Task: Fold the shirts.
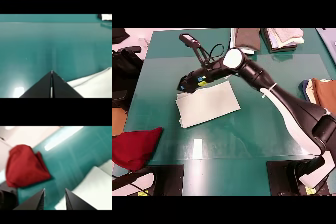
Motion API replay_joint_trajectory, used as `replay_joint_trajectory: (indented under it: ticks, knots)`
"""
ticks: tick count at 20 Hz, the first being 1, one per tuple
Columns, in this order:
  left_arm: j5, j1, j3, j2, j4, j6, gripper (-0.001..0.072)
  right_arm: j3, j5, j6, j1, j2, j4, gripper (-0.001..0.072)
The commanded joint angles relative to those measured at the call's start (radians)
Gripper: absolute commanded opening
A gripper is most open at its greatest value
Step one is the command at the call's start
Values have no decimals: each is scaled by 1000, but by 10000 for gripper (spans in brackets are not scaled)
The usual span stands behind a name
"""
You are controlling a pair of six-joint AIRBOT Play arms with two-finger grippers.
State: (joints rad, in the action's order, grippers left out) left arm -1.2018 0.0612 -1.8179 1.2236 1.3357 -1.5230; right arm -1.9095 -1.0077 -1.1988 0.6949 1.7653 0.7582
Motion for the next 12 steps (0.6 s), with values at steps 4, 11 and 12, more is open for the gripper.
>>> replay_joint_trajectory:
  ticks: [4,11,12]
  knots:
    - [26,-106,4,-26,1,13,23,268,-90,-43,-274,-137,186,301]
    - [42,-257,5,50,-1,13,23,470,-161,-68,-573,-41,35,618]
    - [42,-268,5,61,-1,13,23,470,-163,-68,-567,-12,11,615]
